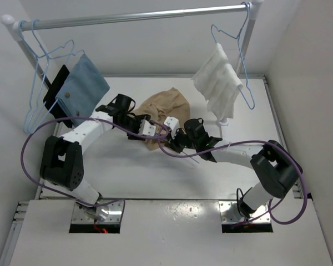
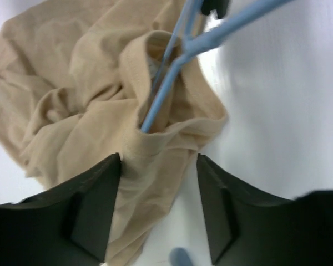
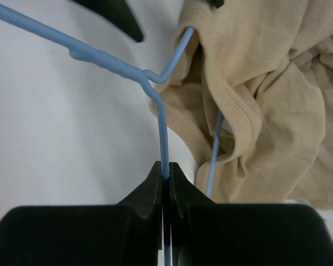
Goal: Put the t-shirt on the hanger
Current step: Place tshirt on hanger
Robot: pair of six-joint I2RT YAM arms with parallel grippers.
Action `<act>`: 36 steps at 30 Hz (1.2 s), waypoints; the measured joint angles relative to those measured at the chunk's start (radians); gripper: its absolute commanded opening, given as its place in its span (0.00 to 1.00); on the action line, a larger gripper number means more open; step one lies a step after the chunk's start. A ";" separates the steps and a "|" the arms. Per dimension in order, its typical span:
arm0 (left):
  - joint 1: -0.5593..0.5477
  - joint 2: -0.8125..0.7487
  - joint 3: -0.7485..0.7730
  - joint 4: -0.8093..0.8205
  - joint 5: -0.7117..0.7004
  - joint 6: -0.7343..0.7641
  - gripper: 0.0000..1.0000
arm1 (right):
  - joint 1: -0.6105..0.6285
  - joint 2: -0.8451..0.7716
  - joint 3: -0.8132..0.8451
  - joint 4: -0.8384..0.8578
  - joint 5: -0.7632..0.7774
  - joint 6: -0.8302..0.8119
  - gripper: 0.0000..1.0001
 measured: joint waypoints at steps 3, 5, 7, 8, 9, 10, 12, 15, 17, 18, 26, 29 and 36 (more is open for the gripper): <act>0.000 0.000 -0.027 -0.006 0.004 -0.017 0.68 | 0.000 0.013 0.000 -0.002 -0.004 -0.009 0.00; 0.000 0.000 -0.029 0.008 0.007 -0.041 0.68 | 0.002 0.016 0.002 -0.002 -0.008 -0.011 0.00; 0.011 0.000 -0.026 0.025 0.019 -0.068 0.70 | 0.003 0.016 0.007 -0.002 -0.007 -0.012 0.00; 0.020 0.000 -0.019 0.027 0.028 -0.082 0.70 | 0.003 0.016 0.010 0.002 -0.008 -0.011 0.00; 0.030 0.000 -0.011 0.028 0.041 -0.092 0.73 | 0.003 0.015 0.014 0.007 -0.008 -0.011 0.00; 0.047 0.000 -0.001 0.029 0.058 -0.100 0.74 | 0.004 0.014 0.023 0.010 -0.008 -0.012 0.00; 0.081 0.000 0.024 0.031 0.093 -0.110 0.74 | 0.005 0.011 0.037 0.021 -0.008 -0.012 0.00; 0.122 0.000 0.056 0.027 0.138 -0.082 0.76 | 0.005 0.003 0.046 0.030 -0.008 -0.013 0.00; 0.136 0.003 0.066 0.020 0.167 -0.053 0.79 | 0.005 0.001 0.056 0.028 -0.009 -0.016 0.00; 0.138 0.009 0.071 0.013 0.187 -0.030 0.83 | 0.005 0.001 0.061 0.026 -0.009 -0.018 0.00; 0.129 0.113 0.089 -0.058 0.269 0.146 0.79 | 0.005 0.001 0.079 -0.020 -0.005 -0.025 0.00; 0.126 0.146 0.093 -0.078 0.270 0.171 0.50 | 0.002 0.001 0.079 -0.047 0.004 -0.027 0.00; 0.123 0.159 0.107 -0.105 0.269 0.205 0.70 | 0.003 0.001 0.082 -0.061 0.003 -0.032 0.00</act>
